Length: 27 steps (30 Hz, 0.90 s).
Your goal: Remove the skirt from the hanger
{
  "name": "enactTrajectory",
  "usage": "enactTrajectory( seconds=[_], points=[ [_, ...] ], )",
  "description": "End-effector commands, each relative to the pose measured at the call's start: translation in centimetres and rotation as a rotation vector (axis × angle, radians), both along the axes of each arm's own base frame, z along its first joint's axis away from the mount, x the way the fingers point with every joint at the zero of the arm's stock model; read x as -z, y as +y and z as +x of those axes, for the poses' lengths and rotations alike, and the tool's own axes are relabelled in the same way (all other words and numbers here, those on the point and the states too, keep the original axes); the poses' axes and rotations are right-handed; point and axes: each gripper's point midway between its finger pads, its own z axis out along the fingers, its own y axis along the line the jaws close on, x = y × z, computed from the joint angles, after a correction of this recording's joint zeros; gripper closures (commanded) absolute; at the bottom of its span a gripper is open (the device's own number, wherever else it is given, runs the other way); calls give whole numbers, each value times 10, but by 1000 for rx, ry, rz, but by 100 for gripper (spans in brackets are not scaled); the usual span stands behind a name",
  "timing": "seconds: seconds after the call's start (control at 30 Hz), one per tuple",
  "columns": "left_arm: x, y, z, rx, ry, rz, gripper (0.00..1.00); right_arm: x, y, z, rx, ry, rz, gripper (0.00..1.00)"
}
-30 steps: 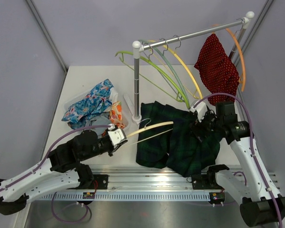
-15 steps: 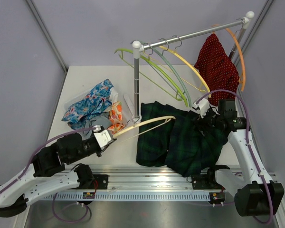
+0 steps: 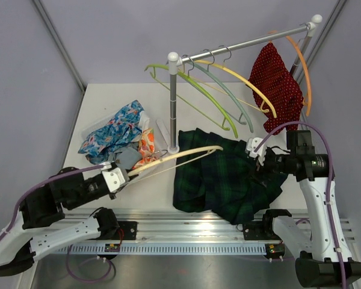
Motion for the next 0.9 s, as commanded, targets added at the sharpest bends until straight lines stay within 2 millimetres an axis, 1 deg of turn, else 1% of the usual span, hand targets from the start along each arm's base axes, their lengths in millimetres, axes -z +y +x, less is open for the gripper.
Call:
enactTrajectory(
  seconds=[0.0,0.03,0.07,0.1,0.13,0.2,0.23,0.3,0.33,0.37,0.43,0.47,0.53,0.67,0.77,0.87],
  points=[
    [-3,-33,2,96,-2,19,100,-35,18,-36,-133,-14,82,21],
    [-5,-40,2,118,-7,11,100,-41,19,-39,-140,-25,88,20],
    [-5,-45,3,129,-13,23,100,-49,21,-46,-153,-24,102,20],
    [-2,-54,3,159,-4,36,100,-52,22,-49,-160,-19,109,20],
    [-7,-62,5,176,-25,24,100,-55,24,-52,-170,-17,118,19],
    [-10,-74,5,215,-32,19,100,-63,30,-59,-196,-12,158,18],
    [-12,-86,6,246,-34,14,100,-65,32,-59,-203,-9,177,17],
    [-16,-99,4,296,-42,11,100,-69,39,-61,-236,-3,222,16],
    [-16,-109,7,313,-43,15,100,-68,41,-59,-242,18,236,15],
    [-16,-115,8,326,-44,19,100,-71,44,-62,-268,28,259,15],
    [-24,-125,9,351,-59,-1,100,-72,47,-60,-280,73,288,15],
    [-21,-132,11,360,-54,8,100,-74,51,-62,-293,86,306,15],
    [-26,-139,12,377,-67,-7,100,-71,54,-65,-324,95,306,16],
    [-23,-147,19,368,-69,1,100,-63,59,-76,-380,137,289,19],
    [-23,-148,23,352,-80,-10,100,-58,62,-83,-411,151,290,23],
    [-26,-150,24,348,-85,-26,100,-52,63,-83,-424,145,285,32]
  ],
)
